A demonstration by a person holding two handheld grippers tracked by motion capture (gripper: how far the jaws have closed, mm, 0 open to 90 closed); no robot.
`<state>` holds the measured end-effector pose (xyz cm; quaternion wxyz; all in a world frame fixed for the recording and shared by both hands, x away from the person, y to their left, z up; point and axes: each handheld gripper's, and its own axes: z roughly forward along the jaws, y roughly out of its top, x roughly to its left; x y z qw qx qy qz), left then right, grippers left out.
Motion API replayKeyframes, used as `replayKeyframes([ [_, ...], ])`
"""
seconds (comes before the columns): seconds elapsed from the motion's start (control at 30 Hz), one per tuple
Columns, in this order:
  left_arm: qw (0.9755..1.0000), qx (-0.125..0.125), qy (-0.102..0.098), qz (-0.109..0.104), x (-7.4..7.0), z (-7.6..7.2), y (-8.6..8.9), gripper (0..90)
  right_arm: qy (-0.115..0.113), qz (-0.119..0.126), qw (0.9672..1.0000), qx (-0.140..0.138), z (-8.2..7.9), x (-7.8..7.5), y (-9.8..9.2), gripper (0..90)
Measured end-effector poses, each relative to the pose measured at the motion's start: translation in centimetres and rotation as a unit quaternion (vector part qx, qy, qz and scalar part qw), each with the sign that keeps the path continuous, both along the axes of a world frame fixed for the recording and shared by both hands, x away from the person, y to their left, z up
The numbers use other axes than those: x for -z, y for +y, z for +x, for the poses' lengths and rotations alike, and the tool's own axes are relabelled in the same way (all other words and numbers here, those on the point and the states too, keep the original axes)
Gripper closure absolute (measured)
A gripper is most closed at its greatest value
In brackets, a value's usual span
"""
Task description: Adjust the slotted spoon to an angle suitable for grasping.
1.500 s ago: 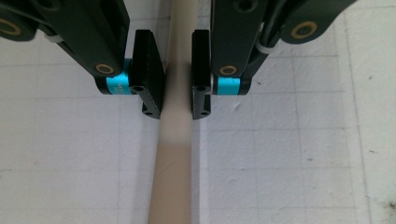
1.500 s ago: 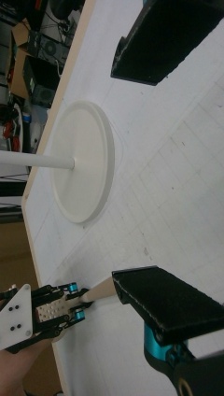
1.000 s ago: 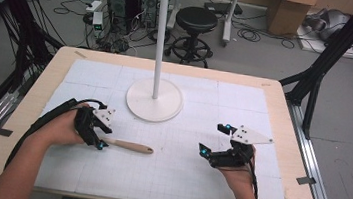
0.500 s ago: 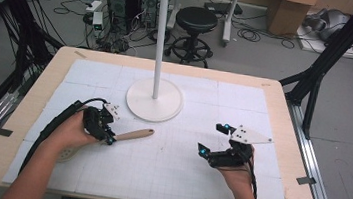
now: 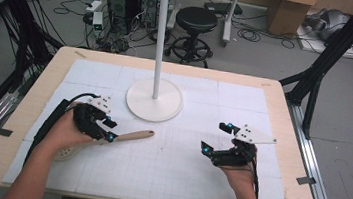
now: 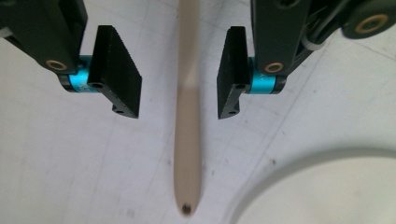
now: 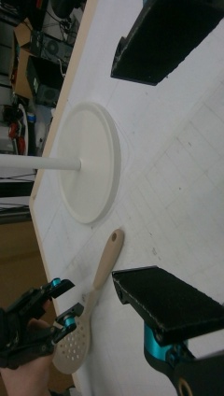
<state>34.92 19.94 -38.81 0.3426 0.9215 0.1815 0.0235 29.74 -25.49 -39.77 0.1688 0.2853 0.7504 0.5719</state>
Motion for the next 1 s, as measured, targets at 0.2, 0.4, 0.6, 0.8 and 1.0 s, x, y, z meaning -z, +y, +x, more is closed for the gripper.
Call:
replayKeyframes([
  [0.2,0.9968,-0.029,-0.031,-0.068,-1.2,-1.2,2.2,46.9,-0.002,0.004,1.0,0.003,0.1,0.0,-0.2,3.2],
  [0.4,0.9926,-0.029,-0.043,-0.11,-1.4,-1.6,3.2,43.3,0.007,0.0,1.0,0.006,0.4,0.2,-0.2,3.2],
  [0.6,0.9908,-0.029,-0.057,-0.119,-1.3,-1.4,3.1,35.5,0.006,0.01,0.9998,0.018,0.4,0.0,-0.5,3.2],
  [0.8,0.9857,-0.04,-0.066,-0.15,-1.6,-1.6,3.5,19.3,0.005,0.003,0.9998,0.018,0.2,0.0,-0.3,3.2],
  [1.0,0.9817,-0.048,-0.069,-0.171,-1.6,-1.7,4.1,11.8,0.004,0.003,0.9998,0.018,0.3,0.0,-0.4,3.2],
])
